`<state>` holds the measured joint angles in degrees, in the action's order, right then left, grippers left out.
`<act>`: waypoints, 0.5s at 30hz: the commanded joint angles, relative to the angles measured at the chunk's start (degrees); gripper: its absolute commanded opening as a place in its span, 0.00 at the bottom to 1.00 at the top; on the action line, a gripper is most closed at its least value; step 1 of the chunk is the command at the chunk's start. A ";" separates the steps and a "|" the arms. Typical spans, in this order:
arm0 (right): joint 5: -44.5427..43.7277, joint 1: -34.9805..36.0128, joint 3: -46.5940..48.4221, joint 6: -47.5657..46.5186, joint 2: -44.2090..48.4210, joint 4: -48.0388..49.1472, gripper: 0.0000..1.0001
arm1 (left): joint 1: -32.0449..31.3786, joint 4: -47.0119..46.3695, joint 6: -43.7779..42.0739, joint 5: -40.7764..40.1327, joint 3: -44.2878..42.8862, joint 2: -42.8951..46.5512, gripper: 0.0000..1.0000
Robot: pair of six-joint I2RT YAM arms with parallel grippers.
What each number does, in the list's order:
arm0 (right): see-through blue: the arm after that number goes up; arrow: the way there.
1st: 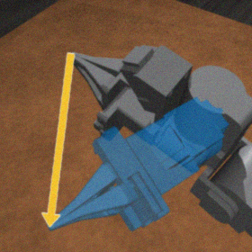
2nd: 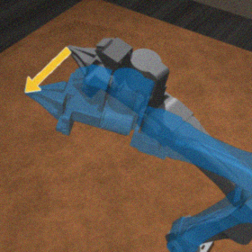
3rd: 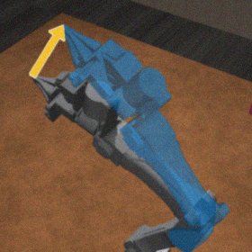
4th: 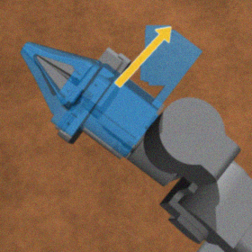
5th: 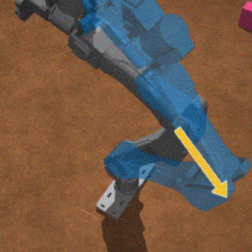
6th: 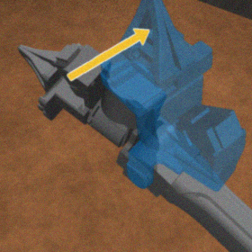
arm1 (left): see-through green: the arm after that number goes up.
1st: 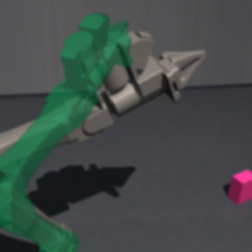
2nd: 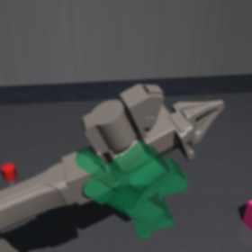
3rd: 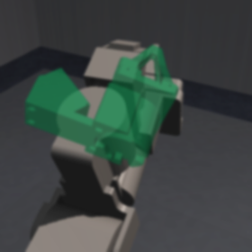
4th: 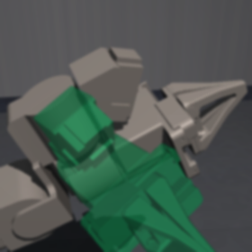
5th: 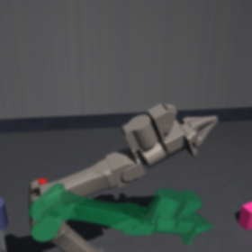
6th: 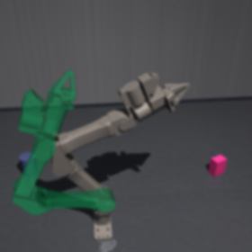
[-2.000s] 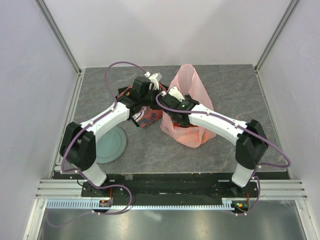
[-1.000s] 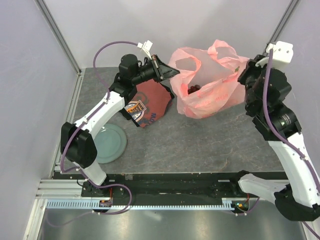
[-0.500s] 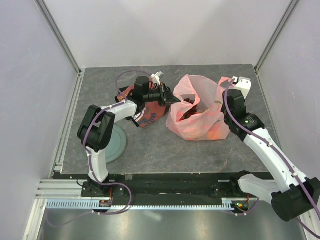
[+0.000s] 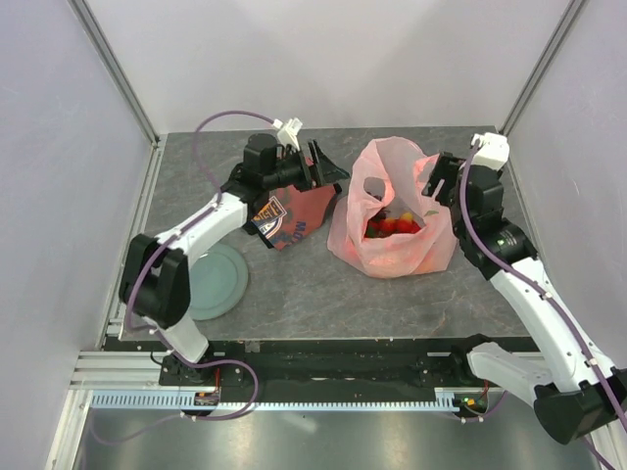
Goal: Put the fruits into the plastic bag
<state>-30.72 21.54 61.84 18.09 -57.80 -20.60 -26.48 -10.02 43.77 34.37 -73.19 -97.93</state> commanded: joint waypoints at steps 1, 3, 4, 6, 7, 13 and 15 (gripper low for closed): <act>11.17 -4.65 5.74 0.72 -4.75 3.81 0.84 | 2.04 9.66 -9.40 -13.35 -2.75 7.22 0.90; 21.78 -11.23 8.81 4.23 -8.45 2.33 0.86 | 4.93 13.35 -9.23 -14.77 -2.57 8.10 0.91; 24.89 -13.34 9.86 5.37 -11.78 1.80 0.89 | 6.08 14.06 -8.97 -14.86 -2.31 8.37 0.91; 29.29 -18.62 12.33 6.96 -14.26 1.53 0.92 | 9.24 16.43 -9.31 -16.35 -1.87 10.21 0.91; 29.57 -20.99 12.94 6.96 -15.84 1.44 0.94 | 10.38 17.48 -9.84 -16.96 -1.78 10.91 0.91; 23.27 -27.95 15.77 3.45 -13.76 1.88 0.98 | 18.38 25.05 -13.43 -20.39 -1.35 19.87 0.95; 20.10 -28.66 13.31 2.31 -11.73 2.75 0.98 | 18.57 25.40 -15.37 -23.72 0.49 25.29 0.98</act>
<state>-6.42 -5.39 73.43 22.39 -75.07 -20.62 -8.51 12.40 34.85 16.19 -73.93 -83.37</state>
